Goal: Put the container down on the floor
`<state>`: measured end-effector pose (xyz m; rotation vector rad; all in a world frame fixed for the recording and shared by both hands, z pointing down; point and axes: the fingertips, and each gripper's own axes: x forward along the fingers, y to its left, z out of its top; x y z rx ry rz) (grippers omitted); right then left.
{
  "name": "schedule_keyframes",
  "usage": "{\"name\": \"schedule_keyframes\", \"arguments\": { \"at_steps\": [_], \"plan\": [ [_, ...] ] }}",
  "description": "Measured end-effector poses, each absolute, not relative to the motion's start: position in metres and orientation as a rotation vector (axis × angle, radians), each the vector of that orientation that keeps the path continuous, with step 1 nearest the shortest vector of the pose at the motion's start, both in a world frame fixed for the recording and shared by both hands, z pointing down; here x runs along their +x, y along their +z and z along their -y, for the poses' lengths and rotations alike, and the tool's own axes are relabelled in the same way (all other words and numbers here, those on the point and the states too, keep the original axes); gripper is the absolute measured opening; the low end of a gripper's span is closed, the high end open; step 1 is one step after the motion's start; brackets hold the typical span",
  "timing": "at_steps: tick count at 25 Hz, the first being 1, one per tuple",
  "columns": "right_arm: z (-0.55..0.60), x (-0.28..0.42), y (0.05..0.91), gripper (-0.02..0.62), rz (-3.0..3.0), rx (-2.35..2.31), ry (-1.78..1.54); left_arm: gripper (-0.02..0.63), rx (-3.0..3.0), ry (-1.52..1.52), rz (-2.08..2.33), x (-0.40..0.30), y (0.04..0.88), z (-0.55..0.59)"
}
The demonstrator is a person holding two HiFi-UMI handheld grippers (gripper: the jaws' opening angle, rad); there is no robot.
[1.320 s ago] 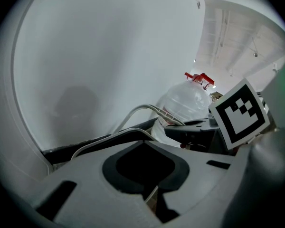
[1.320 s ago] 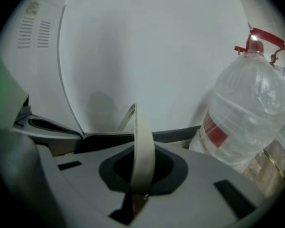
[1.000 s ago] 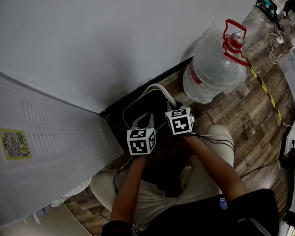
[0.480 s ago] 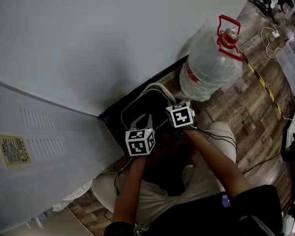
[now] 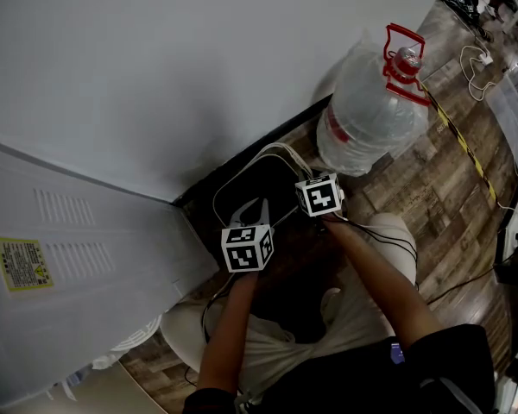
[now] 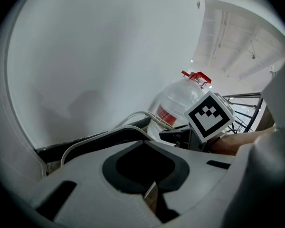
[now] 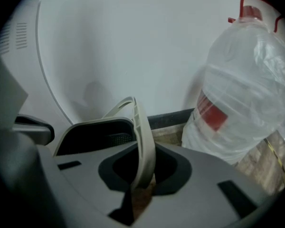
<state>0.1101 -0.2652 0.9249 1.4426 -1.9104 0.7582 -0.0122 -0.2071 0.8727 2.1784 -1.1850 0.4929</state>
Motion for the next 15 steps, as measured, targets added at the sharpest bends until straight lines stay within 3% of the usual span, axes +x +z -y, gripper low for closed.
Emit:
{"name": "schedule_keyframes", "arguments": {
  "at_steps": [15],
  "plan": [
    [0.2643, 0.1096, 0.9266, 0.034, 1.934, 1.431, 0.812, 0.014, 2.188, 0.469, 1.172, -0.0088, 0.8720, 0.2077]
  ]
}}
